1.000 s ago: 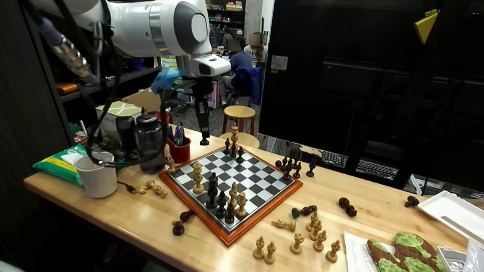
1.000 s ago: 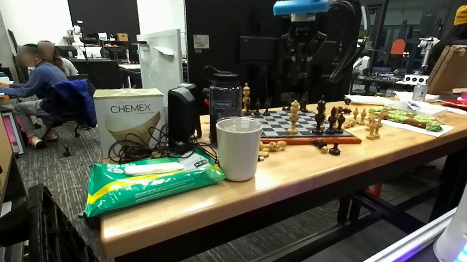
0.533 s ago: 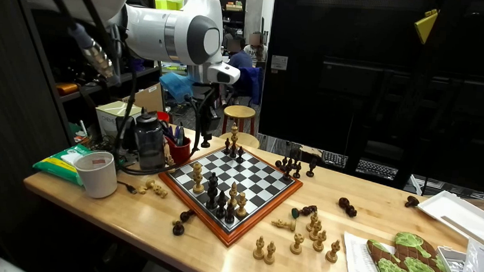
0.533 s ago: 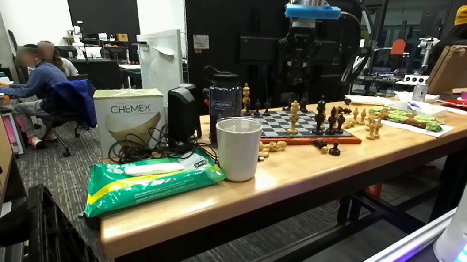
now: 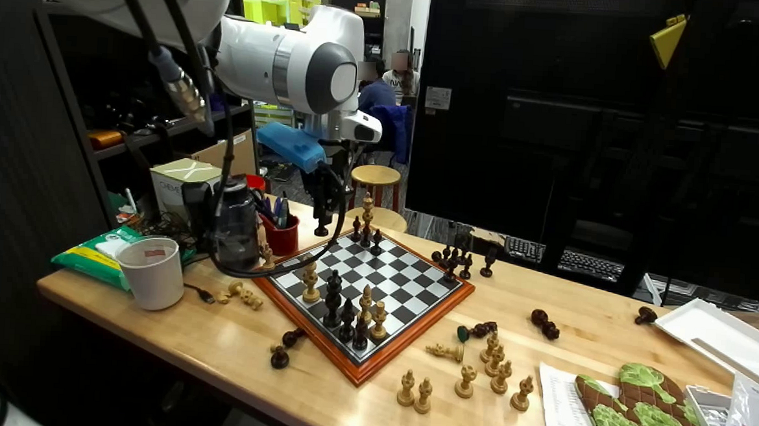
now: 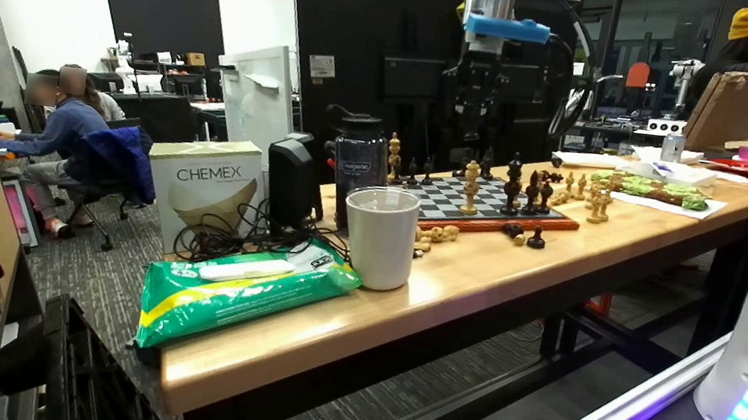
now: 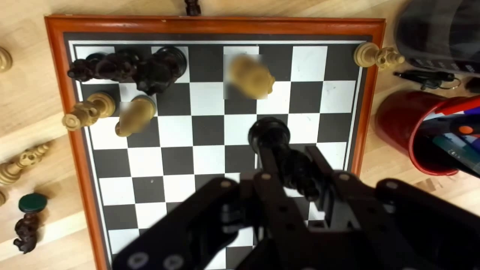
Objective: Move the black chess piece forwards on the chess board
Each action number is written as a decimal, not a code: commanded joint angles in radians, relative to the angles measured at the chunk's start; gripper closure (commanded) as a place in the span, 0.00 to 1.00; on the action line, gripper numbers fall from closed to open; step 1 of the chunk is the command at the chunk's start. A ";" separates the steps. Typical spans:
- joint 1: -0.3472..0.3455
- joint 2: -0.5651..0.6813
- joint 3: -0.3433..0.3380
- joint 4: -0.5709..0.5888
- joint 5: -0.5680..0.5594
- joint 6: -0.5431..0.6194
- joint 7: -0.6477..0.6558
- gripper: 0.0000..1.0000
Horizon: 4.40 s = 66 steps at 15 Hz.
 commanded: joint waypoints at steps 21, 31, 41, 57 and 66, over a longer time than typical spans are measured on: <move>-0.013 0.227 -0.031 0.305 -0.098 -0.006 -0.013 0.94; -0.011 0.234 -0.034 0.289 -0.090 0.016 -0.014 0.75; -0.011 0.234 -0.034 0.289 -0.090 0.016 -0.014 0.75; -0.058 0.412 -0.071 0.470 -0.018 -0.006 -0.232 0.94; -0.096 0.496 -0.081 0.541 0.028 -0.019 -0.329 0.94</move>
